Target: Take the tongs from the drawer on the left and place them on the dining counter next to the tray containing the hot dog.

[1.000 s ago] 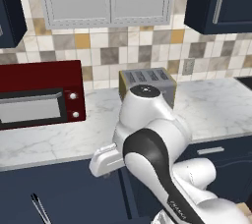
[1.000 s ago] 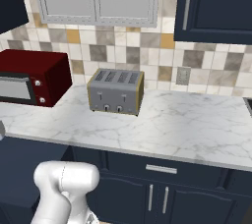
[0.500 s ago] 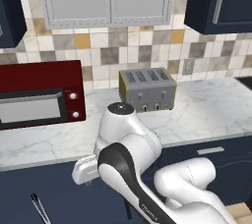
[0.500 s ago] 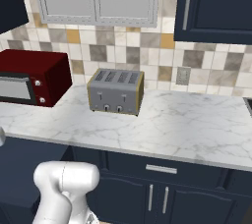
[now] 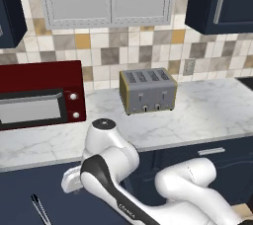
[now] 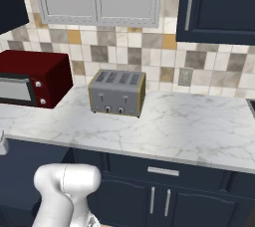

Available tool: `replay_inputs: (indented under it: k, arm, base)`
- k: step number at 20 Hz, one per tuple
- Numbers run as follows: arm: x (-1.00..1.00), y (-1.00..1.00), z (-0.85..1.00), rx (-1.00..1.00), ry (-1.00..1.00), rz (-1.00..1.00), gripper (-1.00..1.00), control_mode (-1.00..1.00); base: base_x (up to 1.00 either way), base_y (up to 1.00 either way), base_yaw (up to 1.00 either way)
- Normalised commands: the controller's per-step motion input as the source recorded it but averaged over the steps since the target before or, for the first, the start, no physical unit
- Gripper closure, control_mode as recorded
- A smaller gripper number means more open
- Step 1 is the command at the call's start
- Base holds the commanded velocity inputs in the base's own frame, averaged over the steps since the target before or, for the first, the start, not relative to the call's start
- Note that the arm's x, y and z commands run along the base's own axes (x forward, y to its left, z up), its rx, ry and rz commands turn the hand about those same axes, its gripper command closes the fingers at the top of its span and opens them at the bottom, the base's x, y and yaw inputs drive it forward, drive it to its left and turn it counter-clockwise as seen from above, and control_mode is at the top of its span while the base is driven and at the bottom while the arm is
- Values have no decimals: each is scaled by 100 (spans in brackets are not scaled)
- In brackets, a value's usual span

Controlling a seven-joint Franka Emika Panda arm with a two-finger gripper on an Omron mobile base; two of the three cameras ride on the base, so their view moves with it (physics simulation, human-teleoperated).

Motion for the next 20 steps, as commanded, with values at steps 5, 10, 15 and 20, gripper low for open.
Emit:
replay_inputs:
  k: [5, 10, 15, 20]
  arm:
    - [28, 33, -67, 0, 3, 4, -100, -100]
    - [19, 55, -66, 0, 0, 4, -100, -100]
    - [19, 58, -50, 0, 0, 1, -100, -100]
    - [22, 13, -19, 0, -5, 0, -100, -100]
  base:
    - [0, 0, 0]
    - [0, 0, 0]
    - [0, 0, 0]
    - [0, 0, 0]
